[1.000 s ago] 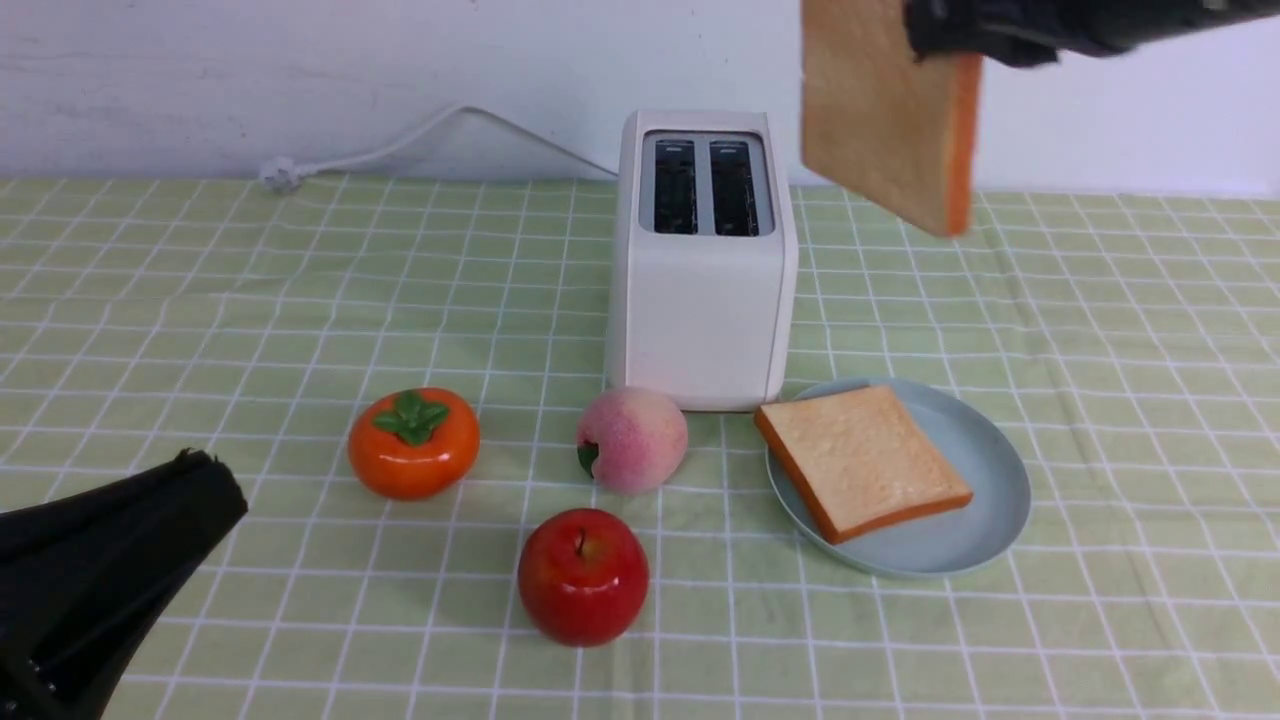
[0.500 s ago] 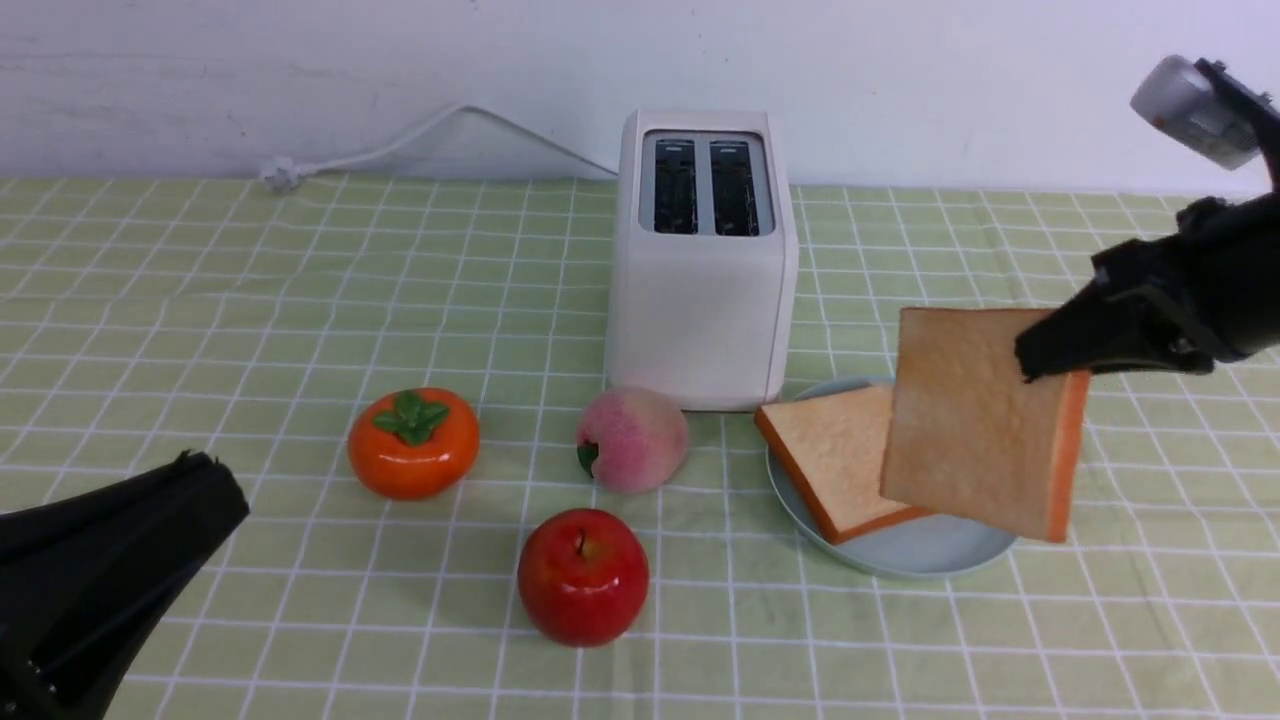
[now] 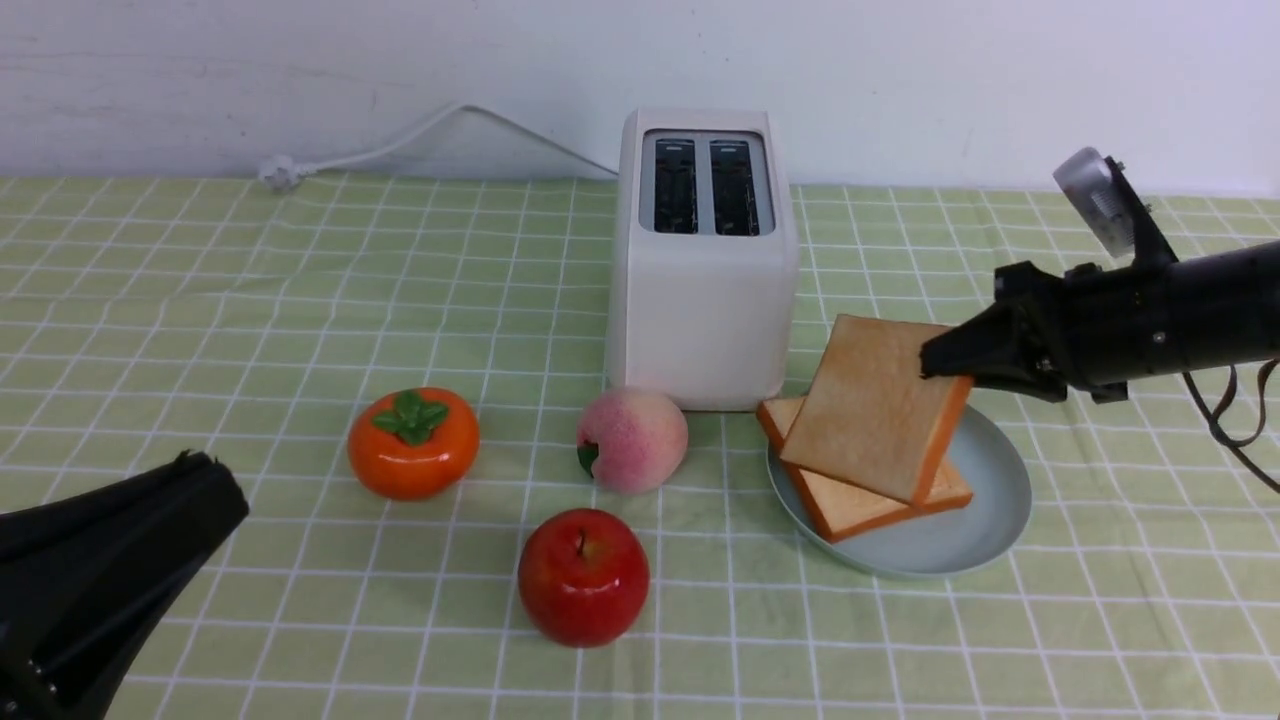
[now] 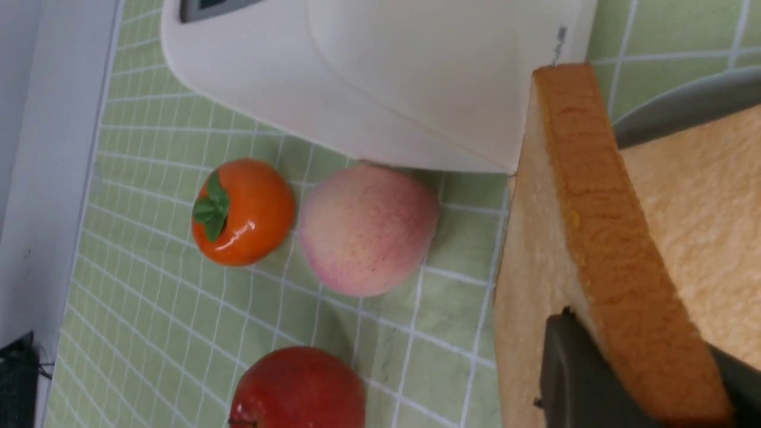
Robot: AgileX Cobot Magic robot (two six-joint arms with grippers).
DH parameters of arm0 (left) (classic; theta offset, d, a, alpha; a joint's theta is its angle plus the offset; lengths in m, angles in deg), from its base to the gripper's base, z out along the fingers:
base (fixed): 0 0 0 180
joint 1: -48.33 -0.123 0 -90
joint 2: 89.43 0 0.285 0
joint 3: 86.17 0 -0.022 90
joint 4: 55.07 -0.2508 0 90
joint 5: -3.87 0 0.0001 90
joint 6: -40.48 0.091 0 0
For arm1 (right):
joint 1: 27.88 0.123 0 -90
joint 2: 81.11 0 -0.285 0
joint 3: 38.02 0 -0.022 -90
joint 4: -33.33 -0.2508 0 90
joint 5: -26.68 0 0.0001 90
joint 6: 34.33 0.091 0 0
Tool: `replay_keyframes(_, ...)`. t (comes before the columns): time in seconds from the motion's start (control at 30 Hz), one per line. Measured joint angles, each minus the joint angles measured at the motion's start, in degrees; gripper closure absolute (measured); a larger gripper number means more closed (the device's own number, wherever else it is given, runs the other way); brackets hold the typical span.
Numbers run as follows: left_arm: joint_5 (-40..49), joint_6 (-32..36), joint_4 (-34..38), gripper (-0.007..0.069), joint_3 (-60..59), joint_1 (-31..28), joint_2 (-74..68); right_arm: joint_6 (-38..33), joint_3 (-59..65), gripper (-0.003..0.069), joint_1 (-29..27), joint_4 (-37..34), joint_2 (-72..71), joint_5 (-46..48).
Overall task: Take toasted bread from bread machine on green coffee tablecloth place on plate.
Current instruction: 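Place the held slice of bread on top of the slice on the plate with the right gripper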
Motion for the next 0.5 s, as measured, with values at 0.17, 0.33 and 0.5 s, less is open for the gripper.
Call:
replay_keyframes(0.17,0.0,0.0,0.1,0.0617,0.0,0.0,0.0,-0.3,0.0,0.0451,0.0,1.2,0.2,-3.1)
replay_keyframes(0.33,0.0,0.0,0.1,0.0614,0.0,0.0,0.0,-0.4,0.0,0.0233,-0.2,6.9,-0.3,-4.8)
replay_keyframes(0.5,0.3,0.0,0.1,0.0610,0.0,0.0,0.0,0.3,0.0,0.0136,-1.3,10.8,-4.3,-4.4)
